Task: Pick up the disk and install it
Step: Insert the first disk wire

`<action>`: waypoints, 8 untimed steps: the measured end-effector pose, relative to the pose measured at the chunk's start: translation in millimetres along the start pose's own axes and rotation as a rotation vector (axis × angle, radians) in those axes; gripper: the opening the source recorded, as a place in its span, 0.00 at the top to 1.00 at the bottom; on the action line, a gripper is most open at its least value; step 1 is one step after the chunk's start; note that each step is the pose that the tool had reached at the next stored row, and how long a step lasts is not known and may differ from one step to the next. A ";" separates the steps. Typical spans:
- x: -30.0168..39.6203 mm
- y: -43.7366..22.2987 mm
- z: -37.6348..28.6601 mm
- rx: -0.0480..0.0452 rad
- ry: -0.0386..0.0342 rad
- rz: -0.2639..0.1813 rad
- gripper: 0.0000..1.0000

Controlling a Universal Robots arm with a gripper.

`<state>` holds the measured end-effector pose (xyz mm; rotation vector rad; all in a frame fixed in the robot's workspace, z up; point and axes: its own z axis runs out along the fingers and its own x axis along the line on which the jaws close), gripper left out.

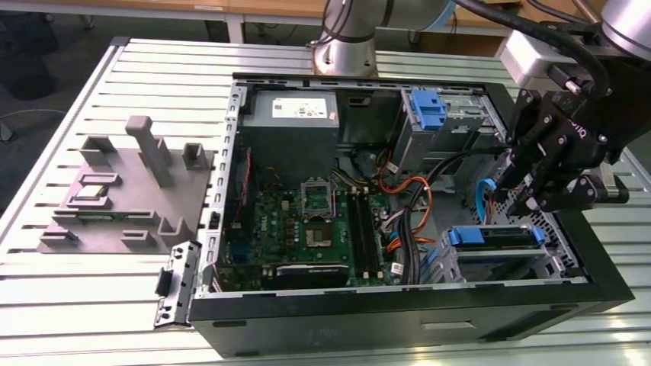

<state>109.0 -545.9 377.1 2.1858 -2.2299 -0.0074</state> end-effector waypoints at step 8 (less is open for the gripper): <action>-6.6 -0.2 1.3 0.0000 0.0000 0.000 0.58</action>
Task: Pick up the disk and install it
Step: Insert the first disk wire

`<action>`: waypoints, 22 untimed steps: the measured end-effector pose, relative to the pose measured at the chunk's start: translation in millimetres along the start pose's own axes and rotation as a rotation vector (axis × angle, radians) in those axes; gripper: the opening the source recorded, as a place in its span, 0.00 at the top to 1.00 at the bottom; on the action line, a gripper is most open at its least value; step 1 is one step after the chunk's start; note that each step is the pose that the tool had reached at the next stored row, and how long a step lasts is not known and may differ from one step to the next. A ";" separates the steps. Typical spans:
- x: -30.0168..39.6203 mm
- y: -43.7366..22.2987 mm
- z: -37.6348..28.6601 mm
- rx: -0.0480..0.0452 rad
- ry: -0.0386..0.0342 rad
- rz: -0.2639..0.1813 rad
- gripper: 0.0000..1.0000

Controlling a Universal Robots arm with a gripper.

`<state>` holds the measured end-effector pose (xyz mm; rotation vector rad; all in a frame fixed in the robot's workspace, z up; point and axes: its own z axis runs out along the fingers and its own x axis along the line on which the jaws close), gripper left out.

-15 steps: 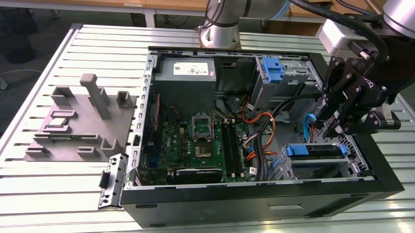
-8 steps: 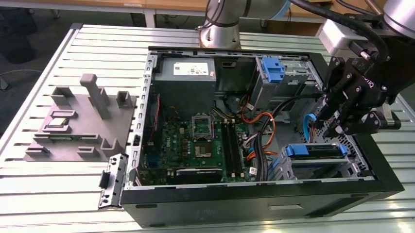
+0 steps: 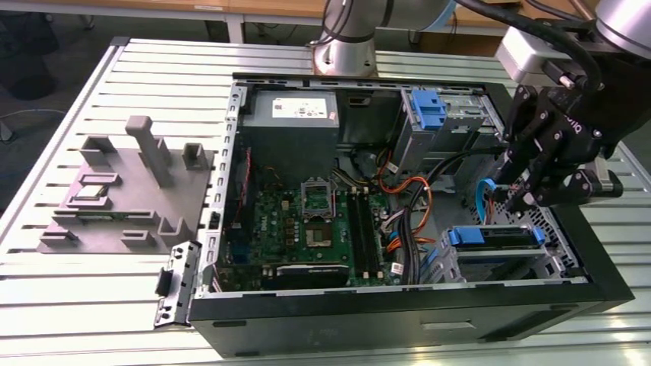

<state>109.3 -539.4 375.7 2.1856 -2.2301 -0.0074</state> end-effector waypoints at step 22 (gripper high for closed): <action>-10.9 -10.3 18.6 -0.0001 0.0005 0.000 0.58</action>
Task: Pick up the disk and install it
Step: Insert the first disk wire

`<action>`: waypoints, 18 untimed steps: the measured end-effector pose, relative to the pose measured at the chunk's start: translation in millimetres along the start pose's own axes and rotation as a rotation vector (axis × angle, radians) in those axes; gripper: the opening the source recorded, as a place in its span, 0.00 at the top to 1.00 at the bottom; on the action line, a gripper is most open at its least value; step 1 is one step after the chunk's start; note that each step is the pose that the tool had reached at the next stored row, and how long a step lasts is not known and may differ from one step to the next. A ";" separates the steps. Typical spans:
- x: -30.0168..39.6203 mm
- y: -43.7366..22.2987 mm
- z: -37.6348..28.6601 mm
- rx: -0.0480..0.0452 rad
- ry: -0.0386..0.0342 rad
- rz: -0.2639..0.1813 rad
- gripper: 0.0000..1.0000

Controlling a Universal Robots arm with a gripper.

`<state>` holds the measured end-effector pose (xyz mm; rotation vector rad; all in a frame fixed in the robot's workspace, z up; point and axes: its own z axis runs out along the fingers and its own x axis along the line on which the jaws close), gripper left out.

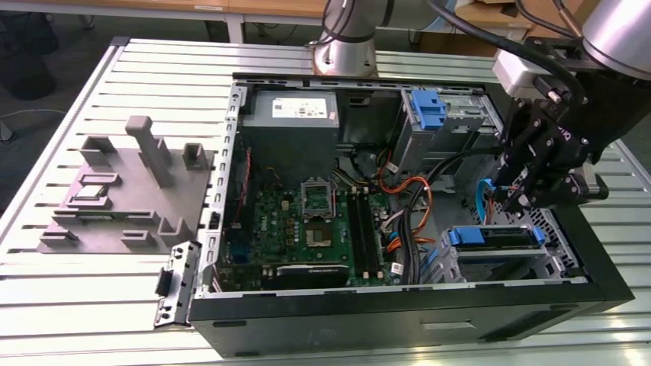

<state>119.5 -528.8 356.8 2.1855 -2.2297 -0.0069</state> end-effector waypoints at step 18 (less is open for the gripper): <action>-0.2 0.0 0.8 0.0000 0.0000 0.000 0.84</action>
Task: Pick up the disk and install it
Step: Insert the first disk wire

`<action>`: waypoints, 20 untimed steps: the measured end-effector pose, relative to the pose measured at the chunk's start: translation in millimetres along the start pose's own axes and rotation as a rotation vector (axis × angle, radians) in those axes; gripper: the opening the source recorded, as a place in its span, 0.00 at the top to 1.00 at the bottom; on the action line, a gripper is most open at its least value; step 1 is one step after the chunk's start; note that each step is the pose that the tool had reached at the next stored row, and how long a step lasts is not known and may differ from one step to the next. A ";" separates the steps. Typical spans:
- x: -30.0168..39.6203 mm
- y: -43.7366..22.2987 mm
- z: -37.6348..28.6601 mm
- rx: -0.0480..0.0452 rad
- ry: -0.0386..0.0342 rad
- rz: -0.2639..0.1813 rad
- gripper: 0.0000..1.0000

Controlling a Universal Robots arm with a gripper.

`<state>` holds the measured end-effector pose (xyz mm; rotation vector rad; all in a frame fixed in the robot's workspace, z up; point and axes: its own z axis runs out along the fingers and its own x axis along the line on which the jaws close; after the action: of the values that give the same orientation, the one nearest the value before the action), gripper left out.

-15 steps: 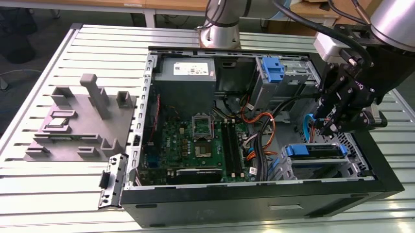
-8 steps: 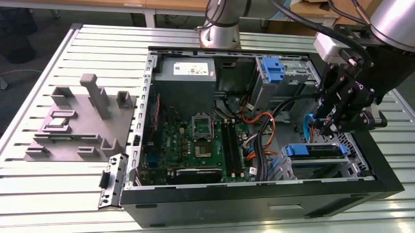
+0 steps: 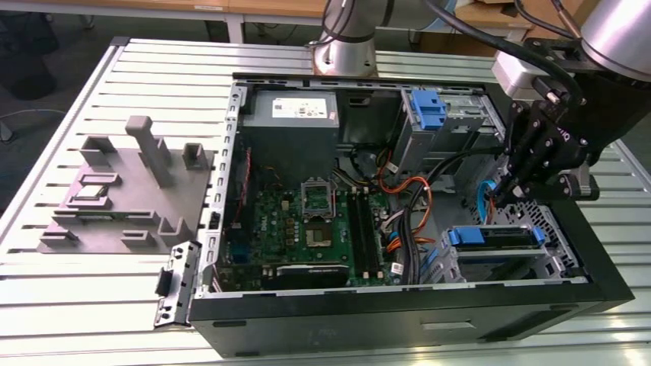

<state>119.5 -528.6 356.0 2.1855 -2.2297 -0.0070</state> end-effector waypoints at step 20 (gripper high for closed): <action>2.6 0.0 0.2 0.0000 -0.0005 0.000 0.84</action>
<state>119.5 -531.2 355.8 2.1857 -2.2300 -0.0075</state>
